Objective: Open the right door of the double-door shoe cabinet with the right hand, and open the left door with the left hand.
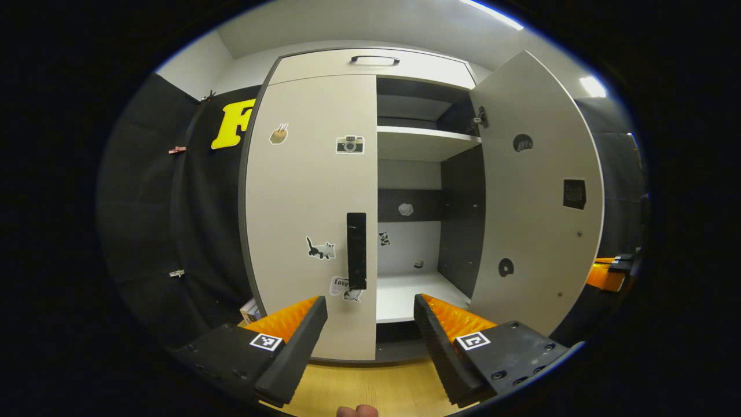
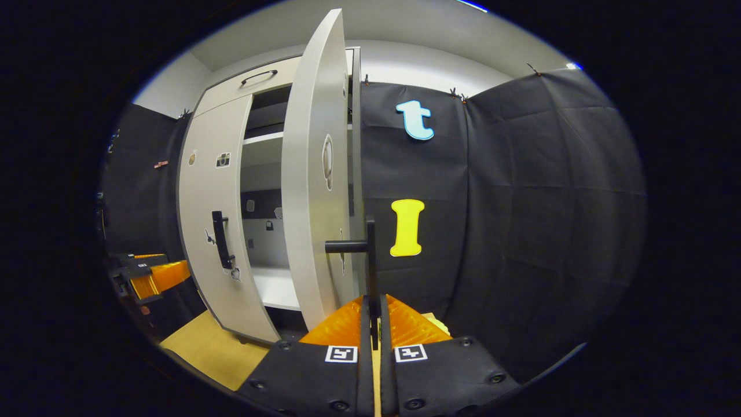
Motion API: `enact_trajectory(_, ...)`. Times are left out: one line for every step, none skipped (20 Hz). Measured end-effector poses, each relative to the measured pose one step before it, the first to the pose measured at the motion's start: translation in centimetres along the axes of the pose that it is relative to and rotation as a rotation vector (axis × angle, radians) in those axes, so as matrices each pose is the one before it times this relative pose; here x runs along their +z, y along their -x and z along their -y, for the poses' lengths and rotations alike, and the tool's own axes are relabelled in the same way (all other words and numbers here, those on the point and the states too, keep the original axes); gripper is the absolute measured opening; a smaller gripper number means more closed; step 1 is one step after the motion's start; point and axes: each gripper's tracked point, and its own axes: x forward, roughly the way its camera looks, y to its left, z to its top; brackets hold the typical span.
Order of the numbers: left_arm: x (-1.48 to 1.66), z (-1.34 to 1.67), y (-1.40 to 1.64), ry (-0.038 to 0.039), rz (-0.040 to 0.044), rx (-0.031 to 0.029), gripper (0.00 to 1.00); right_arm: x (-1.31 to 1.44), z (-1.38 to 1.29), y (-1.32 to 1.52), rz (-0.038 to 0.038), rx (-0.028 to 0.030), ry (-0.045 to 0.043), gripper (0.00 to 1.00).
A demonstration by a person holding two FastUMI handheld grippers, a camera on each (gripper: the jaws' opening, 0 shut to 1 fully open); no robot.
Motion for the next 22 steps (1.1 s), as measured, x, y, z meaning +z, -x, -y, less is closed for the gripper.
enact_trajectory(0.244, -0.215, -0.513, 0.00142, 0.00168, 0.00698, 0.94, -0.083, 0.100, 0.109, -0.00376, -0.00348, -0.00225, 0.12)
enact_trajectory(0.200, -0.247, -0.627, 0.00110, 0.00197, 0.00807, 0.94, 0.041, 0.199, 0.092, 0.00239, -0.00368, -0.00510, 0.13)
enact_trajectory(0.296, -0.272, -0.685, 0.00080, 0.00346, 0.00808, 0.93, 0.074, 0.046, 0.304, -0.00125, -0.00076, -0.00719, 0.15)
enact_trajectory(0.268, -0.128, -0.680, -0.00019, 0.00411, 0.00553, 0.94, -0.028, 0.242, 0.215, -0.00165, -0.00433, -0.00617, 0.18)
enact_trajectory(0.278, -0.177, -0.712, -0.00259, 0.00283, 0.00578, 0.93, 0.068, 0.080, 0.234, 0.00345, 0.00400, -0.00644, 0.27)
enact_trajectory(0.208, -0.295, -0.787, -0.00237, 0.00327, 0.00738, 0.93, 0.135, 0.330, 0.369, 0.00860, -0.00413, -0.00428, 0.30)
enact_trajectory(0.298, -0.218, -0.868, -0.00070, 0.00501, 0.00698, 0.94, 0.181, 0.524, 0.189, 0.00726, -0.00637, -0.00158, 0.43)
enact_trajectory(0.197, -0.098, -0.822, 0.00083, 0.00482, 0.00545, 0.93, -0.006, 0.447, 0.047, 0.00165, -0.00548, -0.00280, 0.56)
enact_trajectory(0.243, -0.034, -0.787, 0.00177, 0.00773, 0.00261, 0.93, -0.259, 0.404, 0.080, -0.00504, -0.00192, -0.00516, 0.69)
enact_trajectory(0.080, 0.031, -0.837, 0.00131, 0.00513, -0.00010, 0.93, -0.291, 0.363, 0.202, -0.01049, -0.00192, -0.01190, 0.81)
enact_trajectory(0.097, 0.123, -0.790, -0.00023, 0.00480, -0.00447, 0.93, -0.190, 0.336, 0.269, -0.00890, -0.00251, -0.01580, 0.87)
enact_trajectory(-0.066, 0.227, -0.832, -0.00514, 0.00172, -0.00984, 0.93, -0.201, 0.441, 0.059, -0.00515, -0.00123, -0.01523, 0.97)
enact_trajectory(-0.021, 0.054, -0.823, -0.00916, 0.00000, -0.00091, 0.93, -0.216, 0.144, 0.262, -0.00496, 0.00427, -0.00843, 0.97)
enact_trajectory(-0.112, -0.179, -0.686, -0.00932, -0.00156, 0.00686, 0.93, -0.199, 0.325, 0.218, -0.00455, -0.00103, 0.00151, 0.97)
enact_trajectory(-0.131, -0.203, -0.699, -0.00646, -0.00134, 0.00974, 0.90, -0.078, 0.443, 0.222, -0.00103, -0.00568, 0.00900, 0.97)
enact_trajectory(-0.115, -0.119, -0.739, -0.00139, 0.00039, 0.00672, 0.87, 0.008, 0.329, 0.190, 0.00271, -0.00127, 0.00880, 0.96)
enact_trajectory(-0.094, 0.074, -0.672, 0.00037, -0.00332, -0.00188, 0.82, 0.165, 0.294, 0.159, 0.00364, -0.00115, 0.00494, 0.96)
enact_trajectory(-0.106, 0.078, -0.572, -0.00181, -0.00167, -0.00217, 0.80, 0.313, 0.283, 0.104, 0.00621, -0.00039, -0.00048, 0.96)
enact_trajectory(-0.011, 0.060, -0.613, -0.00475, -0.00029, -0.00230, 0.74, 0.338, 0.133, 0.091, 0.00610, 0.00348, -0.00260, 0.96)
enact_trajectory(-0.035, -0.053, -0.555, -0.00661, 0.00121, 0.00143, 0.71, 0.257, 0.263, 0.067, 0.00451, -0.00045, -0.00425, 0.97)
enact_trajectory(0.127, -0.163, -0.521, -0.00725, 0.00063, 0.00906, 0.65, 0.357, 0.265, 0.056, 0.00600, 0.00056, -0.00190, 0.96)
enact_trajectory(0.025, -0.321, -0.527, -0.00195, 0.00022, 0.01313, 0.60, 0.239, 0.148, 0.021, 0.00555, -0.00079, 0.00096, 0.96)
